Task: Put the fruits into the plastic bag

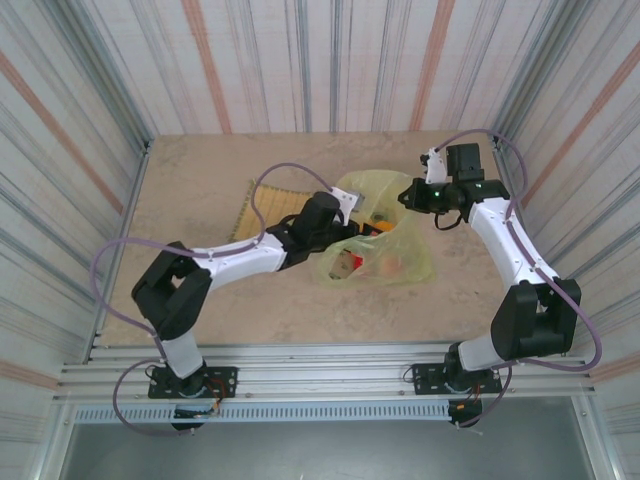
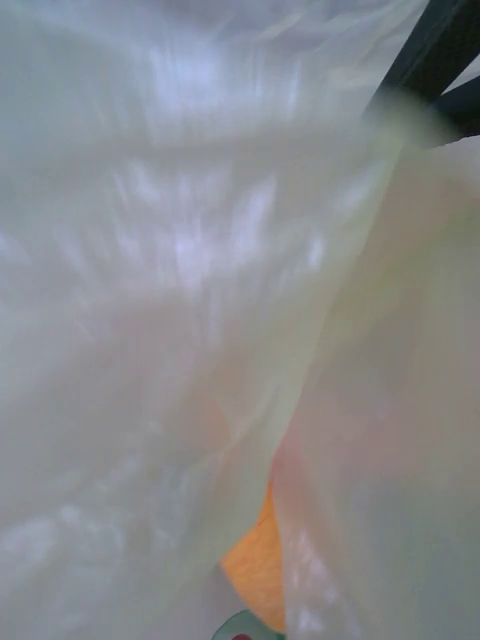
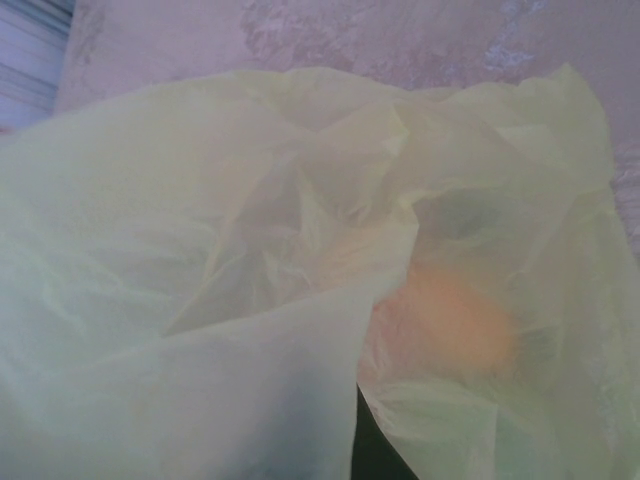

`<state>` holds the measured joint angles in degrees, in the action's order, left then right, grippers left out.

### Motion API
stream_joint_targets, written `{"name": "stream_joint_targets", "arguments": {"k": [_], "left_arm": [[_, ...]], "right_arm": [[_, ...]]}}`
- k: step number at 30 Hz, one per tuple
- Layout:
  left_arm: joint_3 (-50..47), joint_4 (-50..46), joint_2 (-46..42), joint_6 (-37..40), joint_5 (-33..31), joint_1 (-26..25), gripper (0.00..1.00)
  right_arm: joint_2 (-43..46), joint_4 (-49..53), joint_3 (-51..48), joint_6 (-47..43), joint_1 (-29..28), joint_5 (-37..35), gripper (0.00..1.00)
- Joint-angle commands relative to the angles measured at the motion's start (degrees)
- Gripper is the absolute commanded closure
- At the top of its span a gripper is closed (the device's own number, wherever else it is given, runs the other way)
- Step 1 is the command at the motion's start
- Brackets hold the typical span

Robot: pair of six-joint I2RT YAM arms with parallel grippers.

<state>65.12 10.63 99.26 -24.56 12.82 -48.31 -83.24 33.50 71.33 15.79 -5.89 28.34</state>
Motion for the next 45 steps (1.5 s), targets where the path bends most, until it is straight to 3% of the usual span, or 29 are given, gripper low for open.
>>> {"name": "stream_joint_targets", "arguments": {"k": [1, 14, 32, 38, 45], "left_arm": [[-3.0, 0.9, -4.8, 4.0, 5.5, 0.6, 0.13], [-6.1, -1.0, -12.2, 10.1, 14.1, 1.1, 0.13], [-5.7, -24.6, -22.1, 19.8, -10.2, 4.7, 0.13], [-8.7, -24.6, -27.8, 19.4, -11.9, 8.4, 0.13], [-11.1, -28.7, -28.7, 16.5, -9.3, 18.8, 0.12]], "right_arm": [[1.0, 1.1, -0.9, -1.7, 0.5, -0.2, 1.00], [1.0, 1.7, -0.8, -1.8, 0.7, -0.9, 1.00], [1.1, 1.0, -1.1, -1.7, 0.9, -0.2, 1.00], [1.4, 1.1, -1.0, -1.8, 1.0, -0.5, 1.00], [2.9, 0.8, -1.0, -1.4, 2.3, -1.5, 1.00]]}}
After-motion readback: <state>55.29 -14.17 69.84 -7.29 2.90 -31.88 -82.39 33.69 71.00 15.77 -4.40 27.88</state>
